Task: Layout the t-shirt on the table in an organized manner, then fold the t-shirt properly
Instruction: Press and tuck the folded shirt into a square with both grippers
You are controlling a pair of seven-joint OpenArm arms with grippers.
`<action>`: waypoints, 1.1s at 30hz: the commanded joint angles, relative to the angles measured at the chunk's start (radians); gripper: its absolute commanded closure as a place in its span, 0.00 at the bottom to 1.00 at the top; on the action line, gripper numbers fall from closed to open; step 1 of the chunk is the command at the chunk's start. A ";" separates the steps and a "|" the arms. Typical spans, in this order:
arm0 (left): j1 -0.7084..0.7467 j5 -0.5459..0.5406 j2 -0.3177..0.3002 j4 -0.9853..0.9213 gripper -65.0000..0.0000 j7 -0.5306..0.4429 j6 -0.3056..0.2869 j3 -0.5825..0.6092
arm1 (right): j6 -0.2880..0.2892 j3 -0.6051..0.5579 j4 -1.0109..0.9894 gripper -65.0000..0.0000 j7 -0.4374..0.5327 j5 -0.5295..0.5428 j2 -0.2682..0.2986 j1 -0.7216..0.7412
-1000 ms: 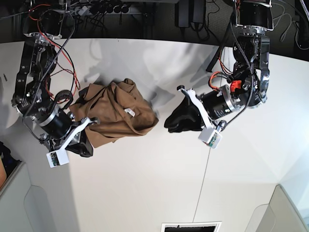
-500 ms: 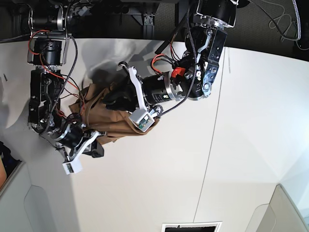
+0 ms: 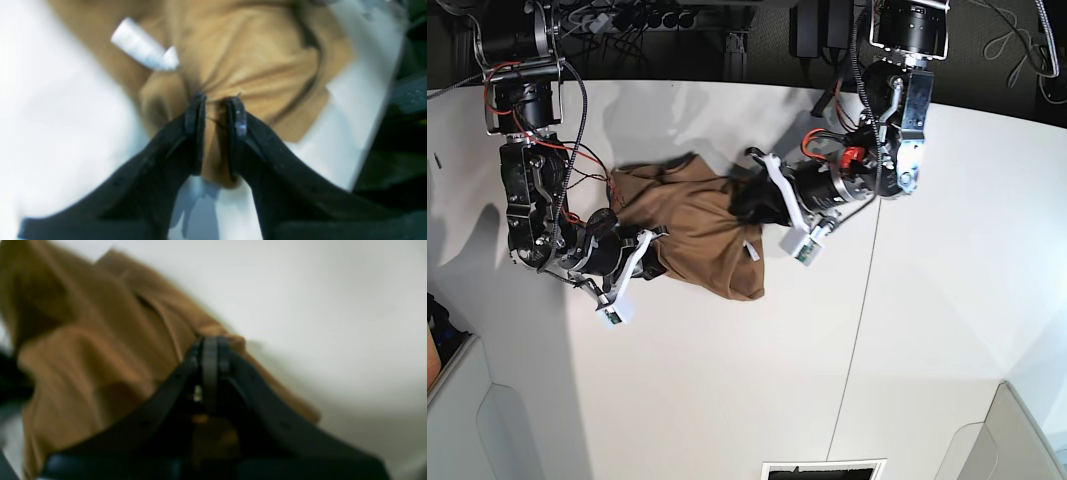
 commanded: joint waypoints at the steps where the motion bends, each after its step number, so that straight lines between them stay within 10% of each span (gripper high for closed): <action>1: -0.021 -0.020 -0.004 0.013 0.81 -0.011 -0.003 -0.003 | 0.012 0.001 0.018 1.00 -0.026 0.025 0.006 -0.002; 20: -0.108 -0.151 -0.042 0.060 0.80 0.060 -0.032 -0.006 | 0.010 0.084 0.505 1.00 -0.054 0.120 0.000 -0.374; 33: 0.023 -0.445 -0.318 0.292 0.81 0.249 -0.032 -0.008 | 0.013 0.297 0.522 1.00 -0.123 0.252 0.019 -0.412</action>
